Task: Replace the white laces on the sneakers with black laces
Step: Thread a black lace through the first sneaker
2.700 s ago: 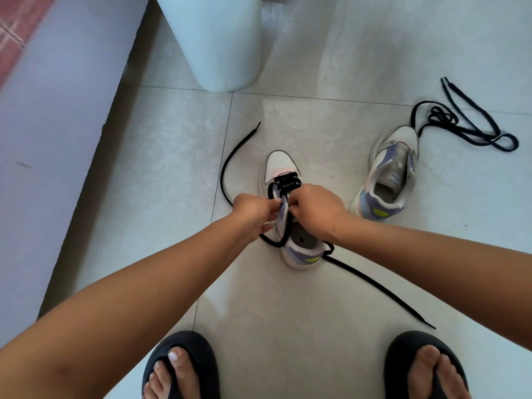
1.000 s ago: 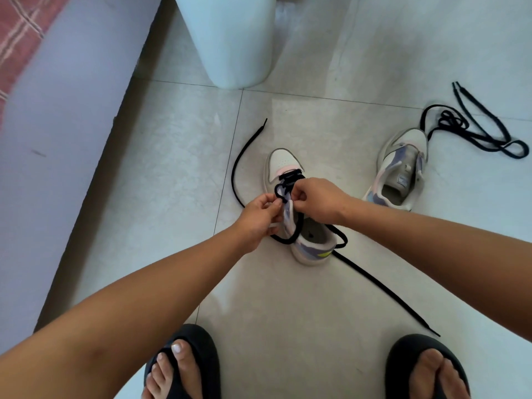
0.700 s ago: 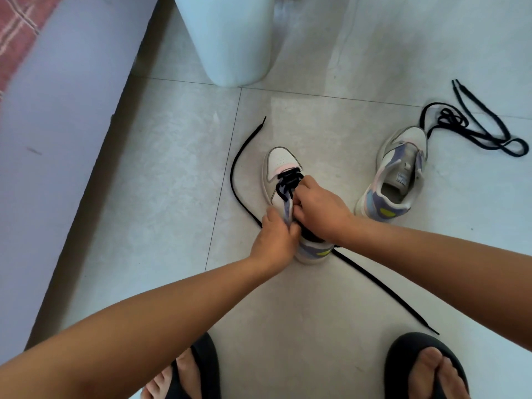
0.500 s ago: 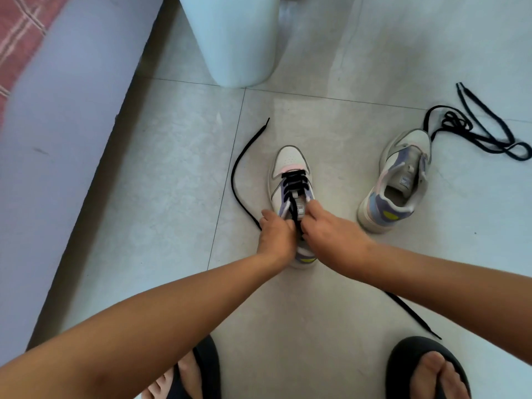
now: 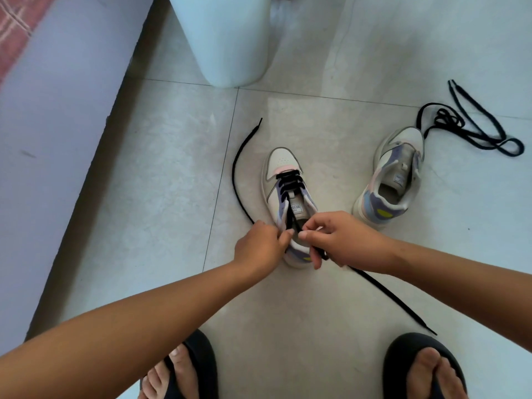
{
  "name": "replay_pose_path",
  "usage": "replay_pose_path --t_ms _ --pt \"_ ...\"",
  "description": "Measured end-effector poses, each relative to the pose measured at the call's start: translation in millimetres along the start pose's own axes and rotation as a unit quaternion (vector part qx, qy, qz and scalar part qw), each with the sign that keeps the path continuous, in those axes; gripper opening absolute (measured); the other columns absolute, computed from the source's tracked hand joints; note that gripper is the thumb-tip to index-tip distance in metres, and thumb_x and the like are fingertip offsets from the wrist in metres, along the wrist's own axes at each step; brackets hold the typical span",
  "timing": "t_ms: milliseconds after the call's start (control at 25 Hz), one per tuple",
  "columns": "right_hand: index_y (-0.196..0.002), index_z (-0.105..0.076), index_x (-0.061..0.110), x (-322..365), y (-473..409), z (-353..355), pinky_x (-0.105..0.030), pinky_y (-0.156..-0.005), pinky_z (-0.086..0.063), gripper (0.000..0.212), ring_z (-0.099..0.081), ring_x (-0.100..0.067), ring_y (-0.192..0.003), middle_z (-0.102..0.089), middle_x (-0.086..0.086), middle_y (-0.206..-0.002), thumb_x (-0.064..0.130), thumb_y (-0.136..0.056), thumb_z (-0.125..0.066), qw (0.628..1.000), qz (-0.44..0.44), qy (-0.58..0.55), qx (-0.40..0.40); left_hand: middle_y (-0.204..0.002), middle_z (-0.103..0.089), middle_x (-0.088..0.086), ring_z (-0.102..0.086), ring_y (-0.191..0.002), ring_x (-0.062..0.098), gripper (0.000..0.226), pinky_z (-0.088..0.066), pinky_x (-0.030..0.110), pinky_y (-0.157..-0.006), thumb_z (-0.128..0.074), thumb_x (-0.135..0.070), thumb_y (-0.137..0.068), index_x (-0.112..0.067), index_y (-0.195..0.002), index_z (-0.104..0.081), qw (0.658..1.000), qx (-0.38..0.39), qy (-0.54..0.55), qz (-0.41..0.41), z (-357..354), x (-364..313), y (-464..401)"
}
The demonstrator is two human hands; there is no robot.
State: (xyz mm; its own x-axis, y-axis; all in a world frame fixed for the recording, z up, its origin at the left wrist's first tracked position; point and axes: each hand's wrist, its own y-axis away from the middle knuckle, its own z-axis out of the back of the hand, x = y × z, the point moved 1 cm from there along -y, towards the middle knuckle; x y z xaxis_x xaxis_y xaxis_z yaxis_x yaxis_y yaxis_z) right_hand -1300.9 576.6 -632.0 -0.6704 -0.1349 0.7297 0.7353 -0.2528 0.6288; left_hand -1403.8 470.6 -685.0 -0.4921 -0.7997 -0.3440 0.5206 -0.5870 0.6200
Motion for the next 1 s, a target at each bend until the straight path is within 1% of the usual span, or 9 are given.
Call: replay_pose_path --t_ms 120,240,360,440,480,560,680,920,1000 --pt "-0.077 -0.061 0.024 3 15 -5 -0.014 -0.048 -0.037 0.017 -0.045 -0.003 -0.050 -0.064 0.011 -0.063 0.020 -0.093 -0.056 0.994 0.092 0.046 0.035 -0.088 -0.049 0.006 -0.051 -0.084 0.026 0.020 -0.038 0.034 -0.073 -0.048 -0.025 -0.093 -0.015 -0.077 -0.051 0.988 -0.053 0.063 -0.131 0 -2 12" --pt "-0.075 -0.067 0.025 -2 15 -2 -0.014 -0.065 -0.042 0.015 -0.053 -0.002 -0.065 -0.062 0.013 -0.069 0.018 -0.087 -0.061 0.980 0.169 0.101 0.002 -0.083 -0.055 0.006 -0.053 -0.076 0.016 0.018 -0.044 0.030 -0.073 -0.053 -0.017 -0.091 -0.005 -0.078 -0.057 0.933 0.029 0.316 -0.171 -6 -5 17" --pt "-0.077 -0.062 0.012 -8 4 3 -0.020 -0.062 -0.047 0.017 -0.056 -0.007 -0.056 -0.065 -0.001 -0.062 0.010 -0.092 -0.056 0.991 0.039 -0.124 -0.039 -0.084 -0.065 0.005 -0.060 -0.074 0.008 0.027 -0.047 0.021 -0.073 -0.044 -0.018 -0.097 -0.001 -0.100 -0.065 0.825 0.110 0.552 -0.051 0 -13 20" --pt "-0.080 -0.052 0.010 -11 -2 0 -0.023 -0.053 -0.045 0.018 -0.051 -0.012 -0.046 -0.063 -0.008 -0.055 0.019 -0.096 -0.052 0.969 -0.070 -0.226 -0.075 -0.092 -0.068 0.008 -0.062 -0.081 0.013 0.042 -0.047 0.027 -0.080 -0.028 -0.024 -0.098 -0.005 -0.106 -0.065 0.728 0.168 0.665 0.021 6 -16 24" --pt "-0.082 -0.050 0.011 -12 -4 -1 -0.023 -0.050 -0.043 0.018 -0.049 -0.013 -0.044 -0.062 -0.007 -0.053 0.022 -0.096 -0.052 0.963 -0.100 -0.237 -0.075 -0.094 -0.068 0.009 -0.062 -0.084 0.014 0.046 -0.045 0.031 -0.085 -0.025 -0.027 -0.099 -0.005 -0.107 -0.065 0.712 0.175 0.679 0.029 8 -16 25" --pt "-0.089 -0.053 0.012 -11 -9 -2 -0.023 -0.044 -0.037 0.012 -0.042 -0.013 -0.041 -0.056 -0.006 -0.052 0.021 -0.096 -0.051 0.963 -0.116 -0.236 -0.060 -0.089 -0.066 0.011 -0.062 -0.081 0.016 0.039 -0.048 0.033 -0.084 -0.035 -0.028 -0.100 -0.004 -0.105 -0.066 0.761 0.146 0.632 0.016 9 -17 28" --pt "-0.074 -0.055 0.013 -11 -16 -1 -0.022 -0.046 -0.028 0.019 -0.031 -0.010 -0.044 -0.042 -0.001 -0.056 0.015 -0.093 -0.051 0.936 -0.143 -0.320 -0.030 -0.081 -0.068 0.007 -0.064 -0.073 0.015 0.020 -0.055 0.029 -0.076 -0.054 -0.020 -0.095 -0.007 -0.092 -0.068 0.838 0.078 0.540 0.012 12 -19 29" --pt "-0.070 -0.052 0.015 -12 -19 -1 -0.020 -0.046 -0.028 0.022 -0.031 -0.008 -0.048 -0.038 0.002 -0.057 0.014 -0.091 -0.059 0.925 -0.136 -0.348 -0.072 -0.078 -0.070 0.008 -0.068 -0.073 0.021 0.014 -0.056 0.034 -0.077 -0.057 -0.014 -0.091 -0.013 -0.080 -0.066 0.920 0.052 0.387 0.005 11 -14 36" --pt "-0.072 -0.052 0.016 -14 -18 2 -0.020 -0.052 -0.032 0.021 -0.036 -0.008 -0.054 -0.045 0.002 -0.065 0.017 -0.092 -0.058 0.922 -0.134 -0.356 -0.069 -0.080 -0.071 0.009 -0.070 -0.078 0.022 0.014 -0.057 0.037 -0.077 -0.053 -0.015 -0.090 -0.012 -0.081 -0.063 0.926 0.020 0.377 0.021 11 -7 33"
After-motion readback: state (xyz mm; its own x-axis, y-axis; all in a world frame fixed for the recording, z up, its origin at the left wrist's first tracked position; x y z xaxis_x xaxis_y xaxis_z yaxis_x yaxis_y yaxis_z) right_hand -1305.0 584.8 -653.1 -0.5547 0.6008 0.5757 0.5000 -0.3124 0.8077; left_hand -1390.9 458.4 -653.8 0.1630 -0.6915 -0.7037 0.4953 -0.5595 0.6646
